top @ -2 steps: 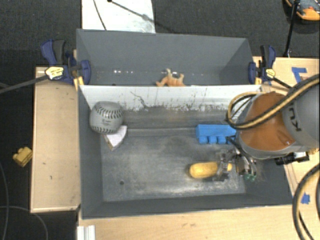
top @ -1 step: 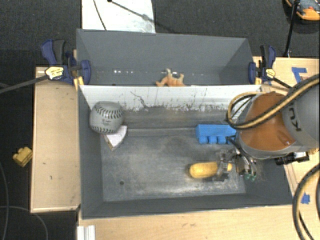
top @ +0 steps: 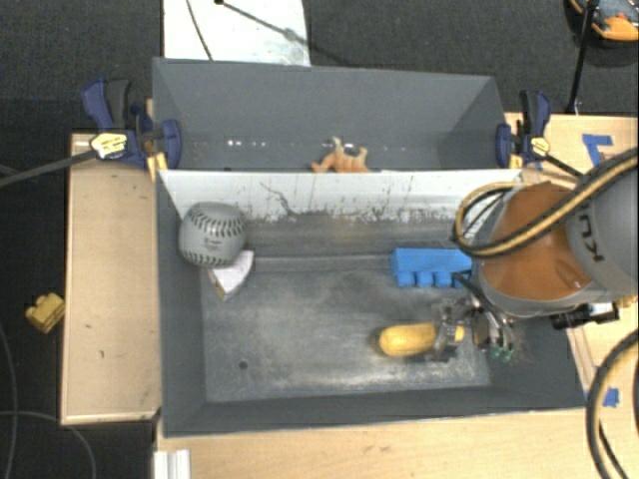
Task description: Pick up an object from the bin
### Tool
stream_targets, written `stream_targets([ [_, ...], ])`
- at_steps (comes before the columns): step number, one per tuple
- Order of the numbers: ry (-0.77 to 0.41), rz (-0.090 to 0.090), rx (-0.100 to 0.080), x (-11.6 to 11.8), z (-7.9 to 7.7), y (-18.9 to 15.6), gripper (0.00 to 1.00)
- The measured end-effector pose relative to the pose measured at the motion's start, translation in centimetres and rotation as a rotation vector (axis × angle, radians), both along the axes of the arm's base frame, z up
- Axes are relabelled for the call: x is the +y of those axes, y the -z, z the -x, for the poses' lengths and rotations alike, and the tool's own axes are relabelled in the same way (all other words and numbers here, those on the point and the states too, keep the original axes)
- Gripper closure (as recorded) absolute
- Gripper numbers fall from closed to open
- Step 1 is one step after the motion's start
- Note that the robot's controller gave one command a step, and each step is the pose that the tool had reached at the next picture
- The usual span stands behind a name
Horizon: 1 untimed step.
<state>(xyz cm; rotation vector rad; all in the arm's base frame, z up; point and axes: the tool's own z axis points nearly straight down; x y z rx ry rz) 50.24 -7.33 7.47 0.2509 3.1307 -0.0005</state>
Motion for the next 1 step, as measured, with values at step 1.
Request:
stream_targets([
  [1, -0.001, -0.002, 0.007, 0.03, 0.14, -1.37, 1.0],
])
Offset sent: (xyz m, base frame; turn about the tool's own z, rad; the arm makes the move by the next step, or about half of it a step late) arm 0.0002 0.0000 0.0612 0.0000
